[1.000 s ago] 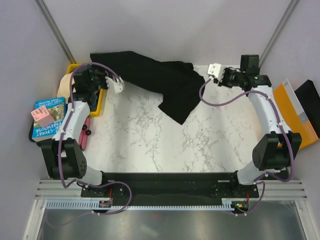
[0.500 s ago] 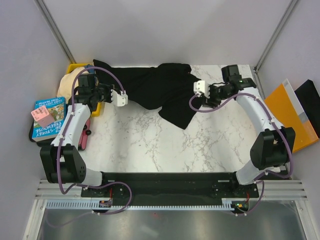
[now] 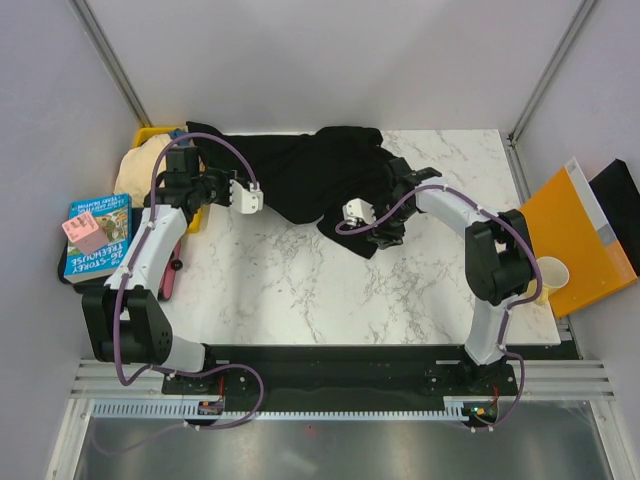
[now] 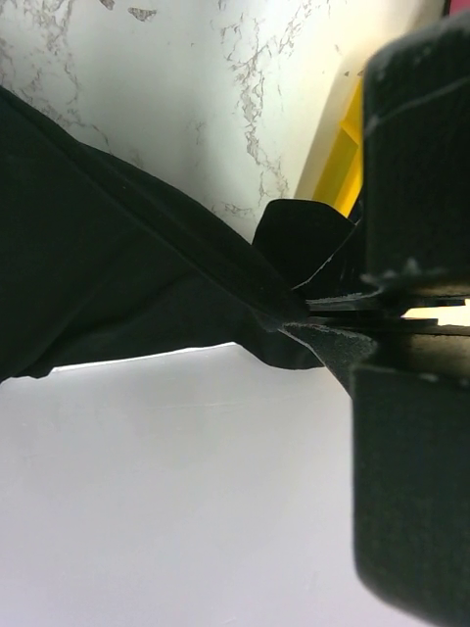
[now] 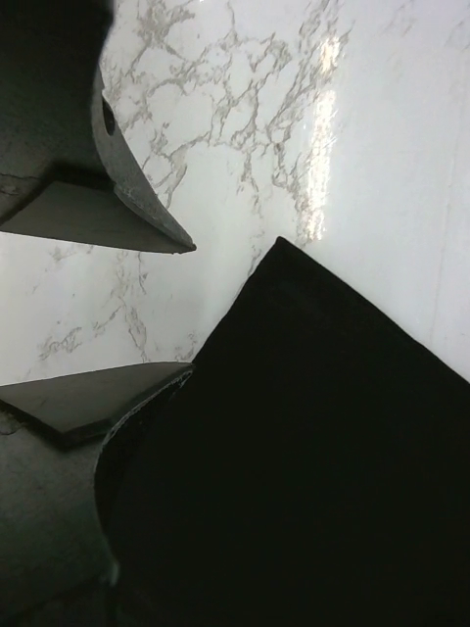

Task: Fold and stack the t-shirts
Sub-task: Flatten out the tshirt, then fold the flattened tshirt in 1/3 of the way

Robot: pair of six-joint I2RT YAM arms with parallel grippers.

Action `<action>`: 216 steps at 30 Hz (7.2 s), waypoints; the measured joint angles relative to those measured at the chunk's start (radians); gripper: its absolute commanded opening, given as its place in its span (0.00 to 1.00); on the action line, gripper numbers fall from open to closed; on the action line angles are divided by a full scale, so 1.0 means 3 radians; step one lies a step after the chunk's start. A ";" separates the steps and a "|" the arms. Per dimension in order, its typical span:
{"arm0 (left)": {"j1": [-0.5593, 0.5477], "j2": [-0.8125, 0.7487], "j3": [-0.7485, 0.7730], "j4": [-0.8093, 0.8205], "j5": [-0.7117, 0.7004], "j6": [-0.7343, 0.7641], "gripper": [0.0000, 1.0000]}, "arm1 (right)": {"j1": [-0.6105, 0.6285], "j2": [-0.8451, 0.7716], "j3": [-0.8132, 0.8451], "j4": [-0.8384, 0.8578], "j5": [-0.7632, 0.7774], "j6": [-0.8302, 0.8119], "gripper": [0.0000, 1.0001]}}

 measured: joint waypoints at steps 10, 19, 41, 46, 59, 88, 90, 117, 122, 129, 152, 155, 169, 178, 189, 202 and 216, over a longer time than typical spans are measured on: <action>-0.0006 0.0043 0.0097 -0.0010 -0.0093 -0.0071 0.02 | 0.0237 0.0098 -0.0062 -0.0048 0.0301 -0.0355 0.56; -0.0009 0.0120 0.0192 -0.0013 -0.0095 -0.0131 0.02 | 0.0334 0.0093 -0.0319 -0.0043 0.0345 -0.0486 0.54; -0.0055 0.0196 0.0340 -0.0015 -0.0122 -0.0224 0.02 | 0.0445 0.0100 -0.0487 0.0557 0.0395 -0.0407 0.26; -0.0069 0.0198 0.0345 -0.0015 -0.0168 -0.0239 0.02 | 0.0467 0.0130 -0.0479 0.0613 0.0432 -0.0364 0.00; -0.0069 0.0209 0.0397 -0.0017 -0.0181 -0.0248 0.02 | 0.0317 0.0098 -0.0146 0.0645 0.1307 -0.0141 0.00; -0.0126 0.0944 0.1610 0.2548 0.0385 -0.0834 0.02 | -0.1247 0.0141 0.2065 0.3553 0.2853 0.0107 0.00; -0.0139 0.0926 0.1609 0.2773 0.0493 -0.0832 0.02 | -0.1280 0.0056 0.2065 0.3627 0.2825 0.0112 0.00; -0.0019 -0.0389 0.1662 0.0459 0.0828 -0.0534 0.02 | -0.1324 -0.1728 0.1104 0.3321 0.2073 0.0397 0.00; 0.0037 0.0993 0.2771 -0.0409 0.0753 0.0050 0.02 | -0.1389 -0.0671 0.1553 0.3418 0.2068 0.0271 0.00; 0.0022 0.2289 0.4140 -0.0879 0.0579 0.0621 0.02 | -0.1453 0.0796 0.2917 0.3321 0.2060 0.0029 0.00; -0.0052 0.0039 0.0772 0.1233 0.0464 0.0070 0.02 | -0.1614 -0.1826 0.0490 0.3342 0.1502 0.0092 0.00; -0.0008 -0.0140 0.0142 0.0539 0.0504 0.0224 0.02 | -0.1628 -0.2152 -0.0285 0.2581 0.1255 0.0051 0.00; 0.0083 0.0083 0.0102 -0.2448 0.0244 0.0910 0.02 | -0.1638 -0.2017 -0.1043 -0.0492 0.0796 -0.1068 0.00; 0.0083 0.0198 0.0000 -0.2762 0.0047 0.0932 0.02 | -0.1644 -0.1729 -0.1043 -0.1110 0.0952 -0.1434 0.00; 0.0083 0.0200 -0.0062 -0.2824 -0.0041 0.0941 0.20 | -0.1472 -0.1512 -0.1144 0.0193 0.0879 -0.1184 0.00; 0.0081 0.0437 0.0084 -0.2847 -0.0360 0.0942 0.24 | -0.1047 -0.0787 -0.0946 0.1253 0.1024 -0.0814 0.00; 0.0061 0.0601 0.0233 -0.2841 -0.0793 0.0955 0.02 | -0.0847 -0.0629 -0.0862 0.1845 0.1116 -0.0575 0.00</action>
